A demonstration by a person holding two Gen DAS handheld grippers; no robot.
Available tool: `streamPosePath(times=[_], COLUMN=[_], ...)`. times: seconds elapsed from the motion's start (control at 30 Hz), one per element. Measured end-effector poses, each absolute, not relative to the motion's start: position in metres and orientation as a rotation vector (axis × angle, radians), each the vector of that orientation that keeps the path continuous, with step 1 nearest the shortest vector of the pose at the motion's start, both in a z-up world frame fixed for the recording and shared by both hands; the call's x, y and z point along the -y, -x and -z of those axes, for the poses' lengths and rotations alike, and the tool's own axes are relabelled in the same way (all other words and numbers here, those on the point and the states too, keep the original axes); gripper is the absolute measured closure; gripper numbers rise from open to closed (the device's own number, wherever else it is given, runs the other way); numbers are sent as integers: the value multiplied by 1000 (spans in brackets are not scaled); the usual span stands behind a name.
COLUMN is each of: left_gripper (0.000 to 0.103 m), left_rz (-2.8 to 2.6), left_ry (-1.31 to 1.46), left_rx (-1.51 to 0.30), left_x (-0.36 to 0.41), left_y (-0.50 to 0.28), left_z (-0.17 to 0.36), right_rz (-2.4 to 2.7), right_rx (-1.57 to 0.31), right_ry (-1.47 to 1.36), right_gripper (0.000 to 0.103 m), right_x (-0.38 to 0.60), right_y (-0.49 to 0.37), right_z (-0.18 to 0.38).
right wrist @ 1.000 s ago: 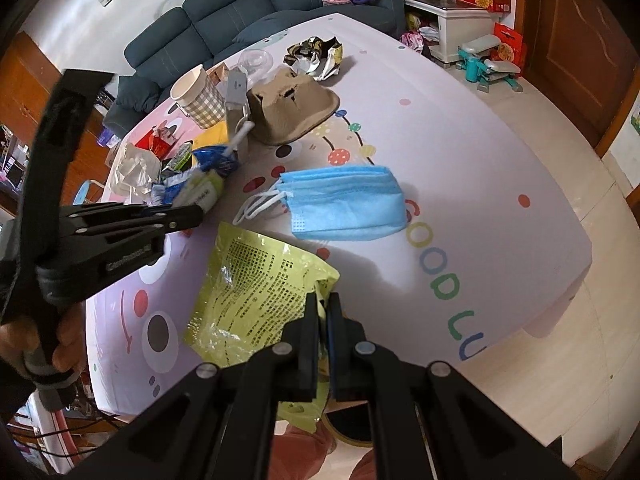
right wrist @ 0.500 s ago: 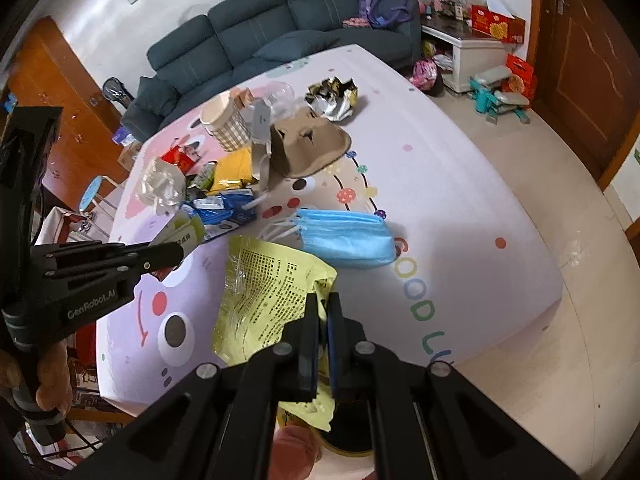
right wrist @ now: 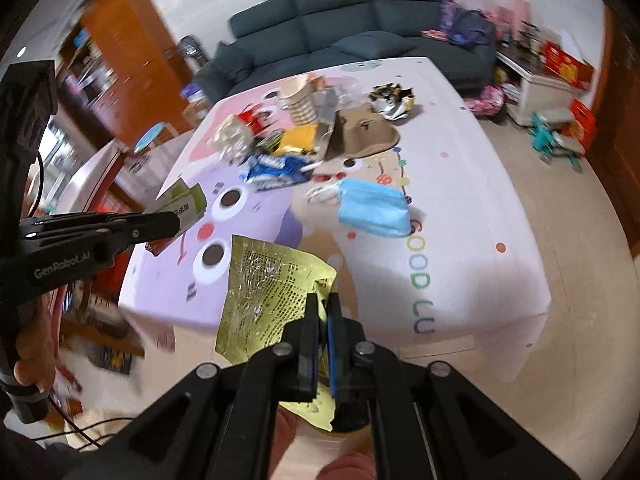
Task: Collect trash
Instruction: 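Carry the bag over the trash bin and open the right gripper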
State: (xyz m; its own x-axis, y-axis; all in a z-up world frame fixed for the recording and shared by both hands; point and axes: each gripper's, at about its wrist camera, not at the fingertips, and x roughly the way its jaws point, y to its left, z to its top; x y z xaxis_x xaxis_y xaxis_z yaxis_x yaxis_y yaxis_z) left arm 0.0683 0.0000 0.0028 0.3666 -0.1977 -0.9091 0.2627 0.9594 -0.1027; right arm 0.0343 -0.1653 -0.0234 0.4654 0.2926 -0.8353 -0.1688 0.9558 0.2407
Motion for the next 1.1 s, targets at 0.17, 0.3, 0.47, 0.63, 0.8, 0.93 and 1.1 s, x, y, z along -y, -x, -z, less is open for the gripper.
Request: streamPosePath(times=[0.17,0.3,0.47,0.63,0.8,0.93,1.1], left_gripper=[101,101,101,101,101,101,100], left_rz=[245,243,259,275,267,251,221], left_ry=[-17,-42,-84,-91,-57,-13,43], left_rx=[-1218,-1281,-1367,-1415,-1462,-1472,-1474], left_x=[8,22,42,54,50,42,35], left_y=[-20,6,25,35,41,44,41], left_z=[21,46,84,128,185,249,335], right_rz=[-359,-380,-304,-186,-66,11,86], right_rx=[-1079,-1134,-1213,-1270,-1350,-1405,-1449], right_ry=[-54,-18,-1,37,54,49,31], right_gripper=[100,100,100,100,100,100,100], right_x=[175,180,188,193,194,188,174], right_y=[-4,20,42,58,65,59,44], right_z=[32,51,89,129,187,247,335])
